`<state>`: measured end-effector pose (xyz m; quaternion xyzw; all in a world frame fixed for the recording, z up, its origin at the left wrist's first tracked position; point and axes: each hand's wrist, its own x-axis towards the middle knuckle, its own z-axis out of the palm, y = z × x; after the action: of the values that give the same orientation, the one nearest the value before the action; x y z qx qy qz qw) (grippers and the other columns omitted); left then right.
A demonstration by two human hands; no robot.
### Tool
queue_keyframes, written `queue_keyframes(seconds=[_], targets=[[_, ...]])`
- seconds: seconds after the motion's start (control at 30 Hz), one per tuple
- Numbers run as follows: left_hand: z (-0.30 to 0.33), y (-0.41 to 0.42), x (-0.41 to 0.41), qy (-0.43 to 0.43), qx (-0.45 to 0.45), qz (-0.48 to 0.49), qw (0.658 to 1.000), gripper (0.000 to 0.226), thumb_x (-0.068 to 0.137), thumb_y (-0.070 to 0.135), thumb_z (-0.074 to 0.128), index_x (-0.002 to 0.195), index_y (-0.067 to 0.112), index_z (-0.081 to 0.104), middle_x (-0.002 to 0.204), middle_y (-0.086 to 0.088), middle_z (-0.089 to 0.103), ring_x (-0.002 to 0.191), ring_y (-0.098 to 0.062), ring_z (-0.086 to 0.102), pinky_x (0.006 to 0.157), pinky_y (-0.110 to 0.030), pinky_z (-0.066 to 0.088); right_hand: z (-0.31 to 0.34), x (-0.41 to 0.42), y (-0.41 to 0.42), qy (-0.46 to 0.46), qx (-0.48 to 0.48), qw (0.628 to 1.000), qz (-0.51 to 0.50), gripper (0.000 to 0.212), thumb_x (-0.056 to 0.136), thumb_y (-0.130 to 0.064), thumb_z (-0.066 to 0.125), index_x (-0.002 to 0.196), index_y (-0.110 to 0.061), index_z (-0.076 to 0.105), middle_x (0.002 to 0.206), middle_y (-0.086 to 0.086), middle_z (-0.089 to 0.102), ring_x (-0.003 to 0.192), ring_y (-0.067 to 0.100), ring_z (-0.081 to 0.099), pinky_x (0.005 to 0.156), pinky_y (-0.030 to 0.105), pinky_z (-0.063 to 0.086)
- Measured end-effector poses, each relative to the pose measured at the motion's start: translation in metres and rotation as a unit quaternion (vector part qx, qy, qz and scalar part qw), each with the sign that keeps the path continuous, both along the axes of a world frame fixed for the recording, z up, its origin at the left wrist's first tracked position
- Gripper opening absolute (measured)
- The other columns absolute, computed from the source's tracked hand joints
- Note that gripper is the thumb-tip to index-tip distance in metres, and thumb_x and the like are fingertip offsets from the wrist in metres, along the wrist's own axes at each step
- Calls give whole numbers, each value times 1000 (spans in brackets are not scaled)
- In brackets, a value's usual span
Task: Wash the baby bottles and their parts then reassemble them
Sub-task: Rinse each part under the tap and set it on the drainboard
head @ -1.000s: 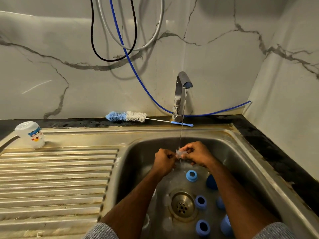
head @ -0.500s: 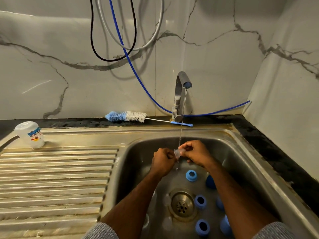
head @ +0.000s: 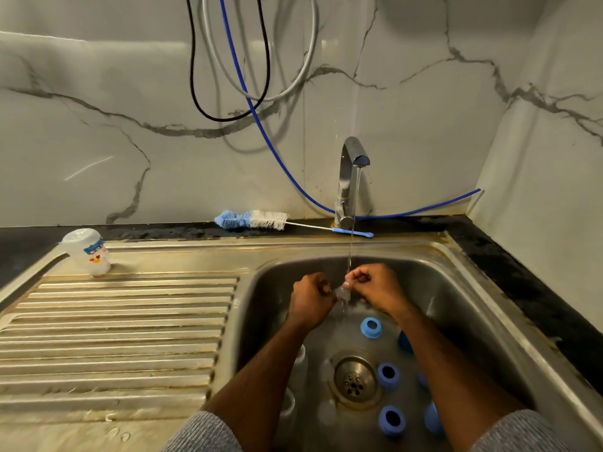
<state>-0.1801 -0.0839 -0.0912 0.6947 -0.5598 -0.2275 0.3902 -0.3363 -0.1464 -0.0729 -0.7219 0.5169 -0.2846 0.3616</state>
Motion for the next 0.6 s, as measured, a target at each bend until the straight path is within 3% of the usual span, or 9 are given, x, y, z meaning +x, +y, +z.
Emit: queue_keyframes(seconds=[0.13,0.23,0.4,0.6], targets=[[19,16,11,32,-42,30,998,19,85,22,78,104,19,75,92,6,75,86,-6,70,86,-32,60,3,6,5,10,-28,999,21,13,87,-11,77,95,-20,77,87,-12,73,81,-1,69,65,10,50],[38,32,27,25,-88,37,995,12,87,21,77,98,20,75,86,8,74,79,-1,69,77,-22,57,10,17,14,41,-61,995,61,14,84,-11,79,92,-22,78,81,-18,71,76,-12,65,70,5,47],[59,72,84,-45,-91,23,995,11,93,20,71,104,20,73,98,6,73,89,-3,67,81,-17,54,26,47,29,12,-162,985,57,11,85,-16,78,94,-21,78,90,-13,73,82,-5,65,74,7,46],[74,119,171,-56,-91,124,987,8,91,18,75,97,14,76,90,3,73,80,-5,67,70,-13,50,31,63,43,-3,-175,983,49,14,84,-11,79,96,-17,79,92,-3,76,84,4,68,84,30,57]])
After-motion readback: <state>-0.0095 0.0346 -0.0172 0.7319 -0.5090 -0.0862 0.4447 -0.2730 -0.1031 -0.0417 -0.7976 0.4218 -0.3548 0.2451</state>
